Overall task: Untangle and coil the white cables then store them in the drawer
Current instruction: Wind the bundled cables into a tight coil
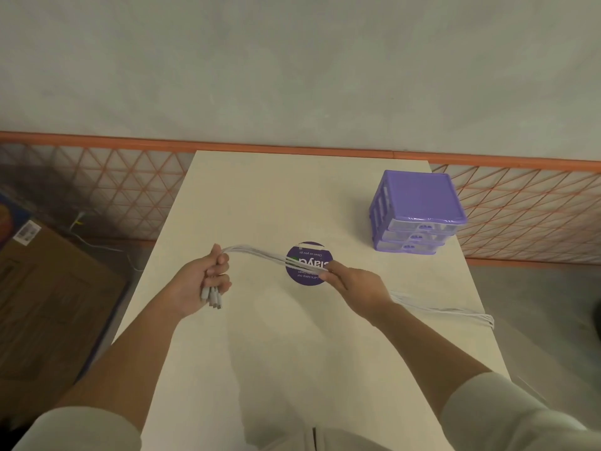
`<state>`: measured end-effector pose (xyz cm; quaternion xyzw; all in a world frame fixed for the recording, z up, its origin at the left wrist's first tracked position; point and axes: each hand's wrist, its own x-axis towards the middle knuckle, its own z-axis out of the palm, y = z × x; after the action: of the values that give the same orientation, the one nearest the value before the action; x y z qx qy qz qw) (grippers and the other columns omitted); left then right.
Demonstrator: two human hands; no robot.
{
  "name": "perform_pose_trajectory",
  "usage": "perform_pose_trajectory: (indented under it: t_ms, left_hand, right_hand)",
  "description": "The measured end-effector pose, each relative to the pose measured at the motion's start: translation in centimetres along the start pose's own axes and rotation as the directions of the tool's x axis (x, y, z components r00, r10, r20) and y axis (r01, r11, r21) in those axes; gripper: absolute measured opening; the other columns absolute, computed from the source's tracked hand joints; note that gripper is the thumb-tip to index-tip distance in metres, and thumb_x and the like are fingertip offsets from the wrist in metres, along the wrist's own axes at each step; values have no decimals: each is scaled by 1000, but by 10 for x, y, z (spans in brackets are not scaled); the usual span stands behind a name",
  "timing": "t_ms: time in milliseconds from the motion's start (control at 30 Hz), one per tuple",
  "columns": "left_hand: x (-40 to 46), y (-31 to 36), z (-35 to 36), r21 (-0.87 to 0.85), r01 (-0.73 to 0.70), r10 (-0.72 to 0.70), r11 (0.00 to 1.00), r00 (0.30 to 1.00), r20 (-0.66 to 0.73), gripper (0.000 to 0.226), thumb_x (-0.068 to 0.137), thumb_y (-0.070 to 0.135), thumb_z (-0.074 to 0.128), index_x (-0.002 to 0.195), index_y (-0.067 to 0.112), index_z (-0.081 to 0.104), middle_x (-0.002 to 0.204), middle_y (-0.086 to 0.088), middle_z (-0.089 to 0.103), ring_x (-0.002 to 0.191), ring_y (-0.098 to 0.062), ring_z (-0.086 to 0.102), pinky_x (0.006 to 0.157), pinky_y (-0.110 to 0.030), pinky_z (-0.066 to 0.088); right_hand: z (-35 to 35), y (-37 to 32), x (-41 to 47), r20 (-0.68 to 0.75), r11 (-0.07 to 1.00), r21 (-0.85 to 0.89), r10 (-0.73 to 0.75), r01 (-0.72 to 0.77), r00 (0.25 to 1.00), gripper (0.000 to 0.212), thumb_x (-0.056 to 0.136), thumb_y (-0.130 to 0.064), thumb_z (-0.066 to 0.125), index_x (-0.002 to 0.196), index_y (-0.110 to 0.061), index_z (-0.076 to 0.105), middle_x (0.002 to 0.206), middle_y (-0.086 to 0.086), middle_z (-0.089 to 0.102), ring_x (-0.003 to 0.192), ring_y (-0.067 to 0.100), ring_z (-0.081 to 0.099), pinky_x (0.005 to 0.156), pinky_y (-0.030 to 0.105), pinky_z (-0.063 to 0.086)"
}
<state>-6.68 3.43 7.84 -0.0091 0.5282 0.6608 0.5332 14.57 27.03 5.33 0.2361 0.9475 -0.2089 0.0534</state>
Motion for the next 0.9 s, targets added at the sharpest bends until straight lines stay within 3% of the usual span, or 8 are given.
perform_pose_trajectory:
  t_ms: [133,233,300,367,533,700,800,900]
  left_hand:
    - [-8,8,-1,167,25,-27,986,1000,11,40,96,43,44,67,17,52,51,8,21,35,-5,20,86,-38,57]
    - [-11,8,-3,174,38,-38,984,999,-2,40,93,47,47,66,19,55,52,8,21,37,-5,19,65,-26,55]
    - [-9,8,-6,133,40,-38,990,999,-17,40,92,49,49,67,19,55,54,9,20,39,-3,19,42,-16,38]
    - [-6,8,-10,81,46,-43,996,998,-39,39,92,49,50,68,17,53,56,9,19,39,-3,19,35,-13,25]
    - [2,9,-10,-41,60,-62,997,997,-52,36,91,44,52,68,16,53,54,9,22,37,-2,20,32,-15,17]
    - [3,4,-8,-148,59,-56,987,998,20,27,98,31,43,83,11,53,57,7,25,39,-3,24,35,-15,21]
    - [5,1,1,-2,-22,21,1000,997,-80,33,103,32,38,82,12,53,56,7,26,39,-3,24,35,-15,21]
    - [8,-5,24,203,-163,210,965,949,-236,37,105,36,35,77,17,49,52,9,28,39,-3,22,36,-15,17]
  right_hand:
    - [-7,10,6,-7,990,-134,-51,50,999,42,102,-54,24,115,-24,51,95,-1,69,77,25,60,60,30,37]
    - [-10,7,13,3,985,-156,-68,67,998,41,104,-48,24,111,-18,51,103,1,67,82,25,59,63,30,35]
    - [-11,6,13,25,986,-142,-85,88,996,41,105,-45,24,112,-15,51,107,2,65,89,26,60,66,32,39]
    - [-9,7,8,41,982,-135,-128,132,991,42,104,-45,24,116,-16,52,112,2,64,94,27,61,72,35,46]
    - [-2,4,-2,10,977,-119,-176,176,984,46,102,-47,24,137,-24,42,130,-3,60,100,27,63,75,36,49]
    - [-5,-1,4,-53,983,-181,-47,37,997,42,104,-43,21,123,-17,48,114,3,67,86,29,62,64,28,34]
    - [-11,-14,9,-16,983,-145,113,-114,993,40,106,-40,22,116,-13,50,105,8,68,73,29,49,64,30,34]
    - [-7,-27,12,39,982,-58,181,-179,983,43,105,-42,20,106,-15,53,100,7,66,74,27,51,63,31,37]
